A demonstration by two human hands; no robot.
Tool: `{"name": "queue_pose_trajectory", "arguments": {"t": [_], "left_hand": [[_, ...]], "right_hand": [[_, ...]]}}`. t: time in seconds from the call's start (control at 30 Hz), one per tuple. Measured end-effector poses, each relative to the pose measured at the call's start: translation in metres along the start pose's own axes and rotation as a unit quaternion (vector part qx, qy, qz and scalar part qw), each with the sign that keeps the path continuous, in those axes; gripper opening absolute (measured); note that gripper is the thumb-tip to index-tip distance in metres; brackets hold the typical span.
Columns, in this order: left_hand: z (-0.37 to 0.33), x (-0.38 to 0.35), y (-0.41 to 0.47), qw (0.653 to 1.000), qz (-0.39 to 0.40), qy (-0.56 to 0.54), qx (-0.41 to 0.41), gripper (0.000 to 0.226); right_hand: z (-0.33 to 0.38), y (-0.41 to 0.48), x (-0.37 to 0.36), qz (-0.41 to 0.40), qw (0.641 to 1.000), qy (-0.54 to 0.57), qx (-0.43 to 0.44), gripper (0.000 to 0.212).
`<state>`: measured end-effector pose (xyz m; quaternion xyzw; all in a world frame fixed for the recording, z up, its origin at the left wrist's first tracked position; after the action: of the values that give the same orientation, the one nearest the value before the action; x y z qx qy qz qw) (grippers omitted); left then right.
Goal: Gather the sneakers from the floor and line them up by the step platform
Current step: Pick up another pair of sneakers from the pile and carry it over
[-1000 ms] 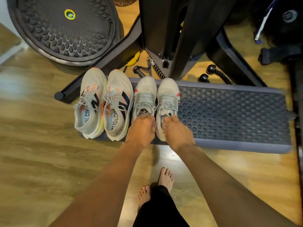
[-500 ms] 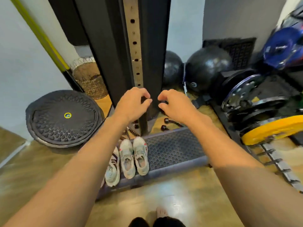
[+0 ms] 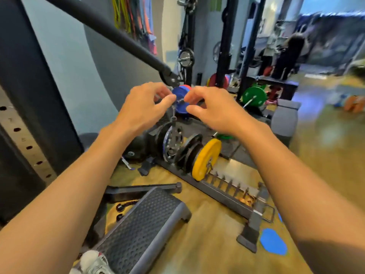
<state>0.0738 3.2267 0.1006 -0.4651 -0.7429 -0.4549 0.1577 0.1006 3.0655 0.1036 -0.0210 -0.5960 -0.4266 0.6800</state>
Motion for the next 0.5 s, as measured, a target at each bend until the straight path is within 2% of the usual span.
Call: {"name": "queue_pose_trajectory", "arguments": {"t": [0.2,0.5], "left_hand": [[-0.166,-0.096,0.014,0.986,0.076,-0.088,-0.115,0.016],[-0.44,-0.24,-0.024,0.939,0.147,-0.186,-0.249,0.017]], "right_hand": [[-0.079,-0.117,0.128,-0.038,0.987,-0.106,-0.113,0.022],[-0.173,-0.33,0.317,-0.095,0.946,-0.198,-0.237,0.017]]}}
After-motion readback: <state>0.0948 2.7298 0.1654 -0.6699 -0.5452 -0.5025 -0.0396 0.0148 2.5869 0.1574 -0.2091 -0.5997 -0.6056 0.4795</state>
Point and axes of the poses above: each hand's wrist, its own y-axis towards the middle knuckle, its own x-axis out of the back of the hand, z = x × y, the point moved 5 cm from there along y, towards the middle knuckle, and after that the axes turned 11 degrees about x, right-handed, at the moved point
